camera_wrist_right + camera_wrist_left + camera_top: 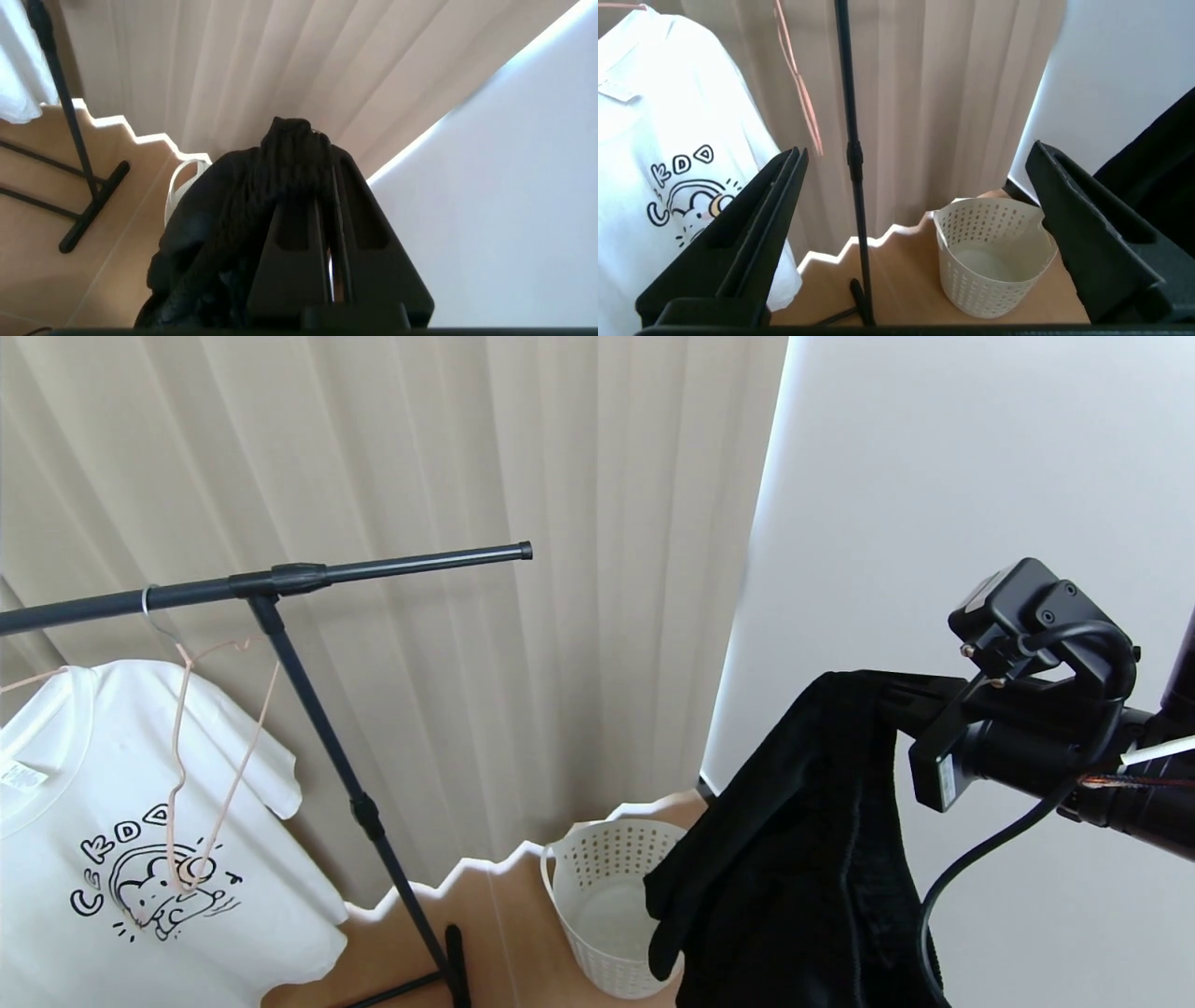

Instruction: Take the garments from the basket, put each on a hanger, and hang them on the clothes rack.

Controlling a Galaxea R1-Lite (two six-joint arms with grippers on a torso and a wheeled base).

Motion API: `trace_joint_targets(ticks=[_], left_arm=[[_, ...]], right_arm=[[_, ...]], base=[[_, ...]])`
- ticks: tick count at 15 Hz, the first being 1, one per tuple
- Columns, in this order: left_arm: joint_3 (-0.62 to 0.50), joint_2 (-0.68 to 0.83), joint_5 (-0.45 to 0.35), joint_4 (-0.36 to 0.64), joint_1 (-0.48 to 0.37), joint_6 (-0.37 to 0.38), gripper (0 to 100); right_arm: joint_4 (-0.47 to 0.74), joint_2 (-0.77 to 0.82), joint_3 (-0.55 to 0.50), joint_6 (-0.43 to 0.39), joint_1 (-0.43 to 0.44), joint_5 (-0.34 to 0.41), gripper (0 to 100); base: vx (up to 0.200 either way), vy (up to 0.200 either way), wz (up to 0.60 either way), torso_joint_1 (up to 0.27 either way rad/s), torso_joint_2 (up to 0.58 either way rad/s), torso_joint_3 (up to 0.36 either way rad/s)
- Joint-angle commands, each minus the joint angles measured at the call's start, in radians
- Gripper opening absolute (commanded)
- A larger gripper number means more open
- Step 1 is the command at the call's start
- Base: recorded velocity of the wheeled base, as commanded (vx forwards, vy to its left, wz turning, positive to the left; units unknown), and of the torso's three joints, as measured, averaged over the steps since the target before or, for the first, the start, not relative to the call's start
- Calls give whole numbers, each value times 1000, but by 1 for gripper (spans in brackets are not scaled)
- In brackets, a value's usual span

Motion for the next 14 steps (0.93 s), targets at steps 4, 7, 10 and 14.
trace_joint_targets(ticks=[4, 7, 10, 14], left_arm=[[0, 1, 0, 0, 0, 1, 100], [0, 1, 0, 0, 1, 1, 100], [0, 1, 0, 0, 1, 0, 100], [0, 1, 0, 0, 0, 0, 100]], right_arm=[[-1, 0, 2, 1, 1, 0, 0], [-2, 0, 0, 1, 1, 0, 0], [-2, 0, 0, 1, 1, 0, 0], [-2, -3, 0, 1, 1, 0, 0]], base=[[0, 0, 600, 2, 0, -1], [0, 0, 600, 9, 1, -1], [0, 0, 0, 0, 0, 0], [0, 100, 0, 0, 0, 0]])
